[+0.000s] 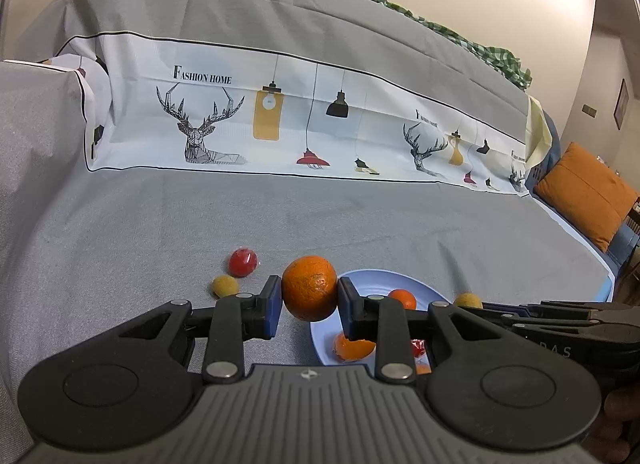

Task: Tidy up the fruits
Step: 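Carry the wrapped orange and yellow fruit in both grippers over the plate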

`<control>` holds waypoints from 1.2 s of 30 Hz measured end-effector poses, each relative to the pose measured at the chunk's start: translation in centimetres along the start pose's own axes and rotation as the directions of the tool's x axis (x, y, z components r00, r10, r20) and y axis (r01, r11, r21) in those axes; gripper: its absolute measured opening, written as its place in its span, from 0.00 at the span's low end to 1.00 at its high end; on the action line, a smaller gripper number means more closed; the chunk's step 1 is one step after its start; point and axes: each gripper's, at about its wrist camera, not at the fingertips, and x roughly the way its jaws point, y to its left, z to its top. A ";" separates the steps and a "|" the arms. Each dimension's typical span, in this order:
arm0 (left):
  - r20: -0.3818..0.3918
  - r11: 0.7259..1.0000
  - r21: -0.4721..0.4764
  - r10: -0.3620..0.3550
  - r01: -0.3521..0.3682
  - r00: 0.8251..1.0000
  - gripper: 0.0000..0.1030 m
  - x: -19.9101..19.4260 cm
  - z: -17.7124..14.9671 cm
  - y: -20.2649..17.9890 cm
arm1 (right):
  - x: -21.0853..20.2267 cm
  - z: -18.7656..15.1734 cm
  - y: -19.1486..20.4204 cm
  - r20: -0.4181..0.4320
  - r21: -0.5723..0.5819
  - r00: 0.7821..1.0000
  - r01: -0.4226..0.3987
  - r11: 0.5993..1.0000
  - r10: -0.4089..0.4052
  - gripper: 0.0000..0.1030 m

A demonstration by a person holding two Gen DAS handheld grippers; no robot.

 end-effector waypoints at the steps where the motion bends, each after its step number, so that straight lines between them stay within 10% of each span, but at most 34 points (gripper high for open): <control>1: 0.000 1.000 0.000 0.000 0.000 1.000 0.32 0.0 0.0 0.0 | 0.0 0.0 0.0 0.000 -0.001 1.000 0.001 1.000 -0.001 0.25; 16: -0.020 0.999 0.036 -0.025 0.026 0.999 0.32 0.6 -0.2 -0.8 | -0.4 0.4 -3.4 0.051 0.167 0.984 0.162 0.973 -0.173 0.25; 36: -0.117 0.960 0.242 -0.113 0.139 0.987 0.32 3.4 -3.6 -5.9 | 1.3 0.0 -1.8 0.014 0.052 0.982 0.189 0.981 -0.190 0.25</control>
